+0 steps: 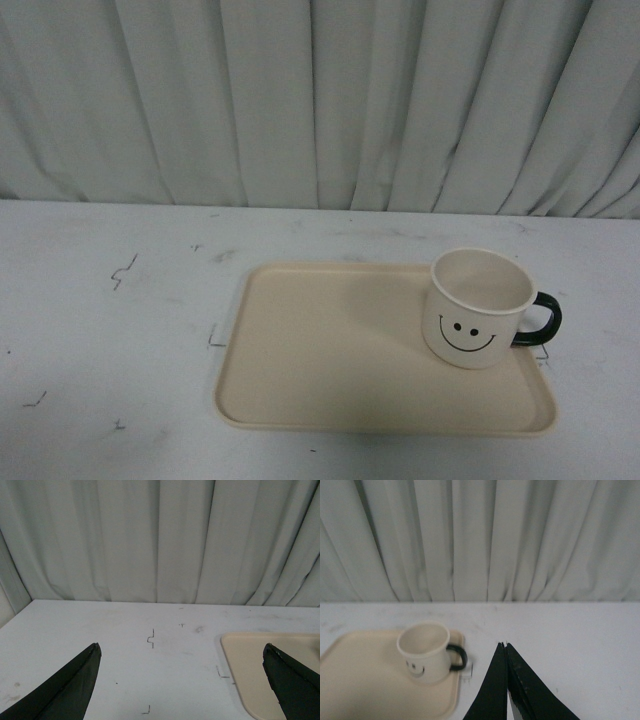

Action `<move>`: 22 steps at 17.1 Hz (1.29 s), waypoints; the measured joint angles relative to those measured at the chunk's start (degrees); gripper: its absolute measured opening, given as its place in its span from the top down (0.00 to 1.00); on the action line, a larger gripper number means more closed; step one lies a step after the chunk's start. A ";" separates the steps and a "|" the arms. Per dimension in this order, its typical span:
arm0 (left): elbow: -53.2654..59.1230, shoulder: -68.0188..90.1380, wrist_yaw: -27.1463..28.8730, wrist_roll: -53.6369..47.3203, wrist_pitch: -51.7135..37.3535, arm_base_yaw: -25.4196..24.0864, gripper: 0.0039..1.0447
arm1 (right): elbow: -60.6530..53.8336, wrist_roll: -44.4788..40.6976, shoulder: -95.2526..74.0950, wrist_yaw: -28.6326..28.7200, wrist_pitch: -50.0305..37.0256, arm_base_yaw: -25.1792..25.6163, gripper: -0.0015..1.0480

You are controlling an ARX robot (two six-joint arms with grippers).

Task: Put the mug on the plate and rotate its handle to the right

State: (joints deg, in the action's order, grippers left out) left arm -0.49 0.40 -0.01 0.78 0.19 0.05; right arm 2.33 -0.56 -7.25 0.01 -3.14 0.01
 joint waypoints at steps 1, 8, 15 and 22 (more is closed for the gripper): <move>0.00 0.00 0.00 0.00 0.00 0.00 0.06 | -0.33 0.00 0.92 0.02 0.81 0.00 0.98; 0.00 0.00 0.00 0.00 -0.04 0.00 0.06 | -1.44 0.11 7.02 0.00 2.64 0.00 0.98; 0.00 0.00 0.02 0.00 0.00 0.00 0.06 | -1.62 0.11 6.99 0.00 3.32 0.00 0.95; 0.00 0.00 0.00 0.00 0.00 0.00 0.06 | -1.62 0.13 6.99 0.00 3.32 0.00 0.09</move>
State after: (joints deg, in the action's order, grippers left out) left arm -0.49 0.40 -0.01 0.78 0.19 0.05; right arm 0.71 -0.43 -0.25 0.01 0.19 0.01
